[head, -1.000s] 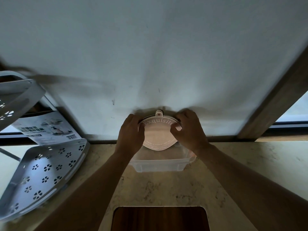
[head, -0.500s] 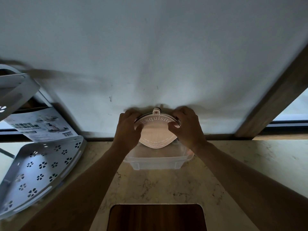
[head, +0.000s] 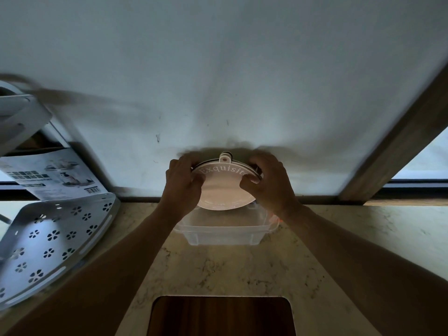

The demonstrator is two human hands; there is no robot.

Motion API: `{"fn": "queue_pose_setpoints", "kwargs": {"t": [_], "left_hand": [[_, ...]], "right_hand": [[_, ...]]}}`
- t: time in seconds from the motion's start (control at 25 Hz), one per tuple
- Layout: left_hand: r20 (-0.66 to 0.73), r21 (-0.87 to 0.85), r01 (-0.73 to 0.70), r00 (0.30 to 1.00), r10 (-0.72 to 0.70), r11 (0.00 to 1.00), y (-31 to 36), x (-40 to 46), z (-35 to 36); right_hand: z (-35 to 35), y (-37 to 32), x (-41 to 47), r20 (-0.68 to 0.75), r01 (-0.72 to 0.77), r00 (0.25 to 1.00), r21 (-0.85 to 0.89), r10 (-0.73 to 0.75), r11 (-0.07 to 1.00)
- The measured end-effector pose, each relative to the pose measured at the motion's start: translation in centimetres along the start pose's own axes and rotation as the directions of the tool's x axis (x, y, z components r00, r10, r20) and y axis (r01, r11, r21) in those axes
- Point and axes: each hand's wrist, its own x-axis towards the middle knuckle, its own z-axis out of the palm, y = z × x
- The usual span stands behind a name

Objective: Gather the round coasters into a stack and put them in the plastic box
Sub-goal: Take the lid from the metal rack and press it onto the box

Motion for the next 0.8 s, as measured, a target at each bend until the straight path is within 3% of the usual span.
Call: {"fn": "queue_pose_setpoints", "kwargs": {"t": [0.24, 0.8], "left_hand": [[-0.001, 0.053, 0.106, 0.994, -0.106, 0.993, 0.2, 0.1, -0.1], [0.010, 0.156, 0.070, 0.997, -0.072, 0.985, -0.6, 0.7, 0.3]], "right_hand": [[0.1, 0.0, 0.0, 0.060, -0.064, 0.996, -0.038, 0.066, 0.997], [0.4, 0.6, 0.0, 0.018, -0.028, 0.999, -0.059, 0.029, 0.998]]}}
